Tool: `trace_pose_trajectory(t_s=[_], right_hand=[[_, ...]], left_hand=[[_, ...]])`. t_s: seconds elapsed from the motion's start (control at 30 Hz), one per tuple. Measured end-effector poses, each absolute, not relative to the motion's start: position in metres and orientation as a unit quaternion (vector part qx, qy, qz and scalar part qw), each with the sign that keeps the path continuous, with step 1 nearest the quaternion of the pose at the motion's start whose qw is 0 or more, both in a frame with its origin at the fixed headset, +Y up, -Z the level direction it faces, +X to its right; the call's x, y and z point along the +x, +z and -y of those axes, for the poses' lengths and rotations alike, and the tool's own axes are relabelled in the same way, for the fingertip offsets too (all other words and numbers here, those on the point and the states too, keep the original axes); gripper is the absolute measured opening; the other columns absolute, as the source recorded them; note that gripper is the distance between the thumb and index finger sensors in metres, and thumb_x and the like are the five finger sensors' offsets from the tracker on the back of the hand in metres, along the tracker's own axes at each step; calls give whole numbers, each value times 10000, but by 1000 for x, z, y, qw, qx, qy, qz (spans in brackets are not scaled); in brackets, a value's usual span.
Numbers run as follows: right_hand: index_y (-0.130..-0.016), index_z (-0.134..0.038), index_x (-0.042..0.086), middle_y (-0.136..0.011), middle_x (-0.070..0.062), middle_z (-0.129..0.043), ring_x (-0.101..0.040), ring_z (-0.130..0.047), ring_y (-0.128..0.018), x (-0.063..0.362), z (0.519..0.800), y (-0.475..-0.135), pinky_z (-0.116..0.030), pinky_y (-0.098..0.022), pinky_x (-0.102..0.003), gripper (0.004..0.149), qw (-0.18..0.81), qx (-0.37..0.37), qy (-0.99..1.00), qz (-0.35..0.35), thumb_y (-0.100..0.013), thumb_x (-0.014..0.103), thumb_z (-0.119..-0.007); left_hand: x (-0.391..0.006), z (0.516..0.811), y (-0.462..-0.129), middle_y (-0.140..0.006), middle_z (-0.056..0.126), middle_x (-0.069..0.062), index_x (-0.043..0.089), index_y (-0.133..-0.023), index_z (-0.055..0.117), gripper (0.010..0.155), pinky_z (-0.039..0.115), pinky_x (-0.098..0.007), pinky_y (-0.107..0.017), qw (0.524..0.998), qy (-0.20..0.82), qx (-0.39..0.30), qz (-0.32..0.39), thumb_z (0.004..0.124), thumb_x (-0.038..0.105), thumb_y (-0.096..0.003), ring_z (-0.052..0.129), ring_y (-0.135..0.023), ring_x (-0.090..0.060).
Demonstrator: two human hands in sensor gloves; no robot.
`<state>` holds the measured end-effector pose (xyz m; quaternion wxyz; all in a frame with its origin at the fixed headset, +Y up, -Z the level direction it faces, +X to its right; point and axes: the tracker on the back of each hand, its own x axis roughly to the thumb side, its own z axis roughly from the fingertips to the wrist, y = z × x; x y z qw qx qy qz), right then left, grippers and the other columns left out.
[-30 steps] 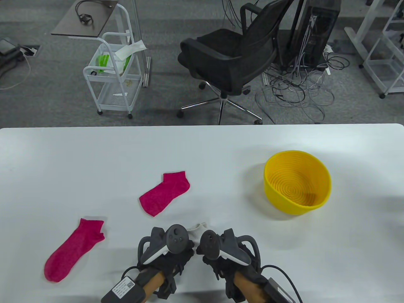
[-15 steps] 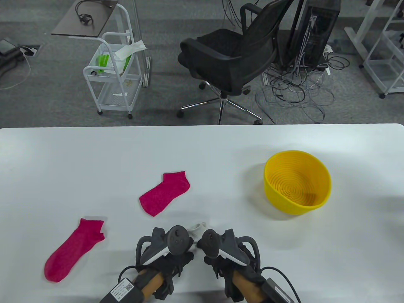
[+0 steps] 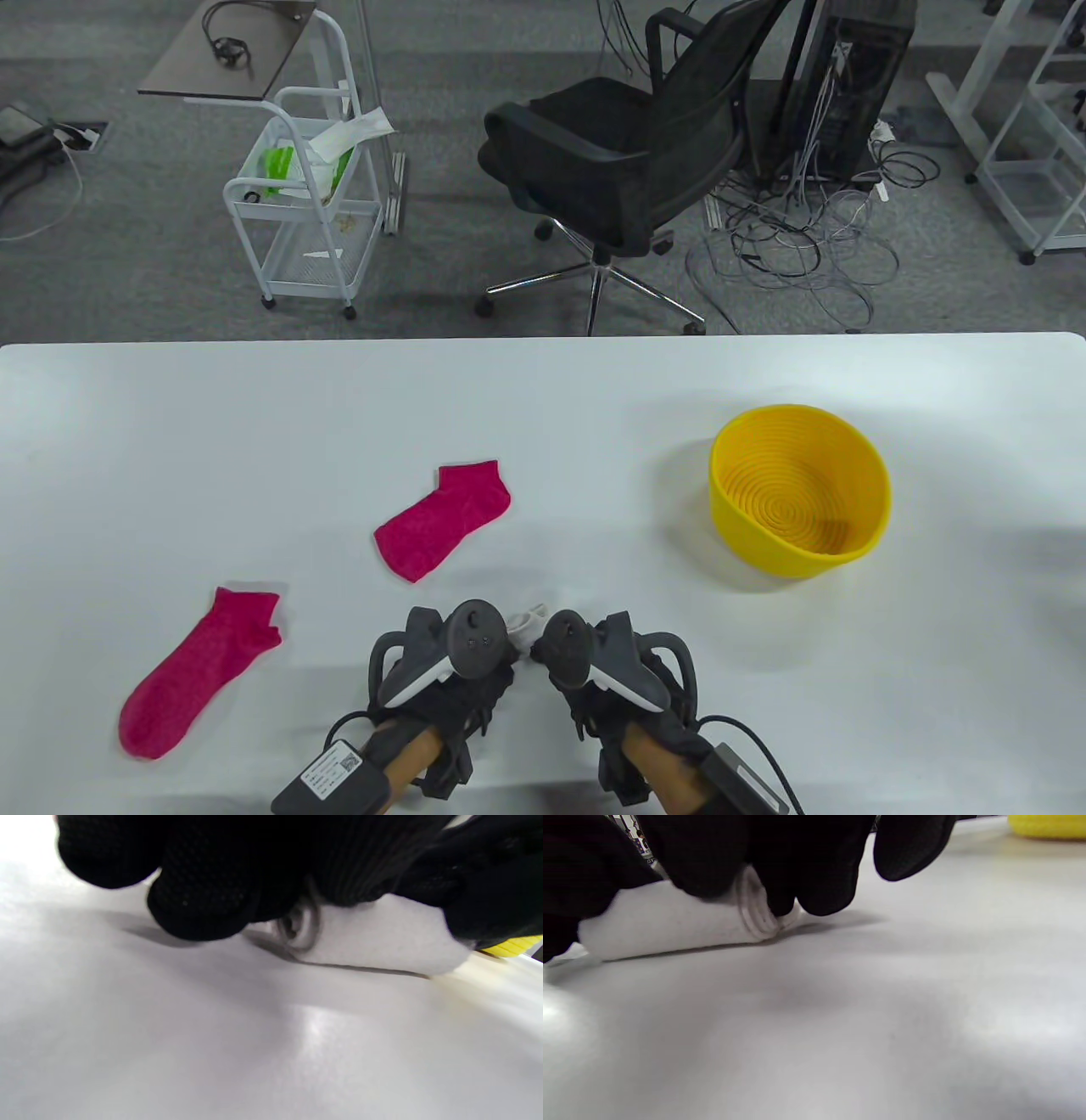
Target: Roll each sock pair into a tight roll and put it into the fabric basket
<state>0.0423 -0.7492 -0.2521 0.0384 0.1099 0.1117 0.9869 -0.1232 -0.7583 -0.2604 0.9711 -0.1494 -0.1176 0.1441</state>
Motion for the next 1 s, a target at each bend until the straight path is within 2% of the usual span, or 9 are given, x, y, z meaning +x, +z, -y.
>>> trace_pose_trajectory(t_s=[0.2,0.33,0.47,0.8,1.0], right_hand=[[-809,-844,399,-893,125,-871,-156,-872,-842,39,728,-242,-682,-676,-522,414,64,145,986,-55,-399,454,-827],[-804,-856,392,-885,126,-884,-159,-891,-826,34,731,-238,-697,-665,-515,416,61,171,979,-94,-394,458,-837],[-842,-813,400,-932,132,-837,-163,-866,-858,33,741,-241,-688,-673,-518,450,37,166,977,-132,-398,471,-824],[-850,-783,434,-960,134,-808,-177,-852,-883,40,750,-248,-685,-674,-523,454,71,134,978,-143,-400,474,-822],[-874,-738,446,-992,139,-772,-183,-831,-903,41,754,-251,-677,-680,-528,488,60,123,980,-141,-396,475,-831]], left_hand=[[-125,759,-261,-629,987,-44,242,-764,932,428,819,-450,-385,970,149,-155,112,795,395,-388,1019,-383,-194],[-126,759,-262,-608,1001,-39,251,-750,948,423,826,-447,-373,970,156,-152,104,807,408,-383,1026,-365,-192],[-127,760,-262,-610,1001,-37,251,-750,946,423,826,-447,-372,970,163,-153,100,803,412,-385,1026,-364,-194],[-126,754,-257,-700,973,-64,243,-820,904,494,808,-465,-414,971,161,-157,82,777,450,-390,1025,-449,-231],[-125,748,-253,-780,933,-69,270,-856,879,533,792,-471,-447,977,141,-136,87,812,483,-372,1009,-510,-240]])
